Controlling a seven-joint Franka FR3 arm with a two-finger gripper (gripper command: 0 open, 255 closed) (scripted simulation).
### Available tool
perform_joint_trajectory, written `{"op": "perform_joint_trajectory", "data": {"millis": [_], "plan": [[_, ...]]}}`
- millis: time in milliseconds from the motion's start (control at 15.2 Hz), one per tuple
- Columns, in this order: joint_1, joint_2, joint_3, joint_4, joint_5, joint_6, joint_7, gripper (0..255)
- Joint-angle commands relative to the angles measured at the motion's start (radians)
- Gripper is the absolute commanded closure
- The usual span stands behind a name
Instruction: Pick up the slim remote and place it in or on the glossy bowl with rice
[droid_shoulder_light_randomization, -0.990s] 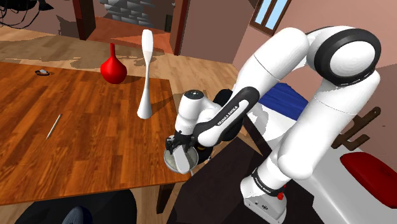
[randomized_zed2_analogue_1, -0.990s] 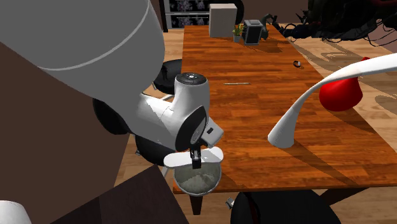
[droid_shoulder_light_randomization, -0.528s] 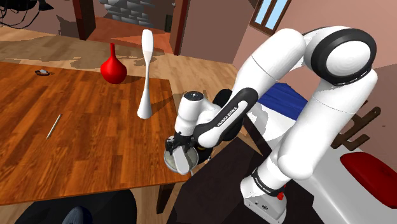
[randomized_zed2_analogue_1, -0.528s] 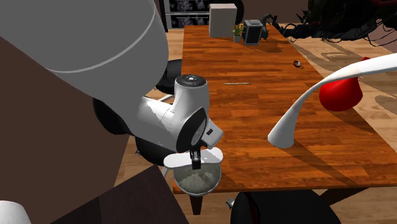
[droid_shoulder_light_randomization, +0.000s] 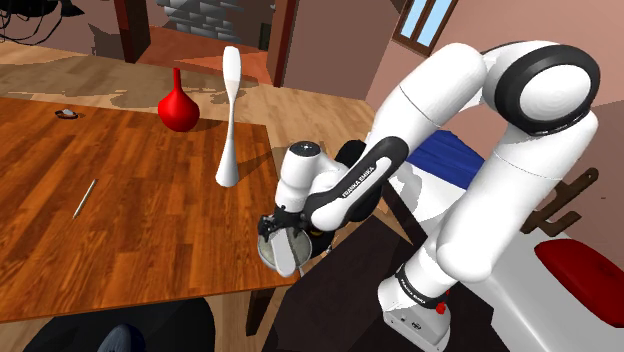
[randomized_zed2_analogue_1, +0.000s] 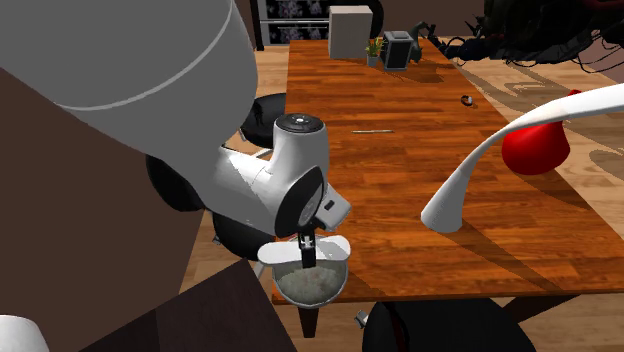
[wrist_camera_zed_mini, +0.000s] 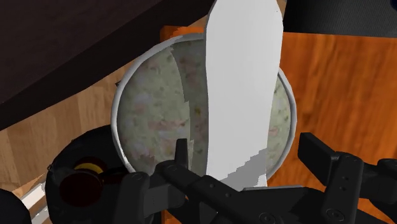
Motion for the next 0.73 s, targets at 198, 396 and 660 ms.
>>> {"op": "perform_joint_trajectory", "data": {"millis": [198, 396, 660], "plan": [[-0.005, -0.142, 0.032, 0.000, 0.135, -0.131, -0.097, 0], [-0.004, -0.142, 0.032, 0.000, 0.135, -0.131, -0.097, 0], [-0.004, -0.142, 0.032, 0.000, 0.135, -0.131, -0.097, 0]]}}
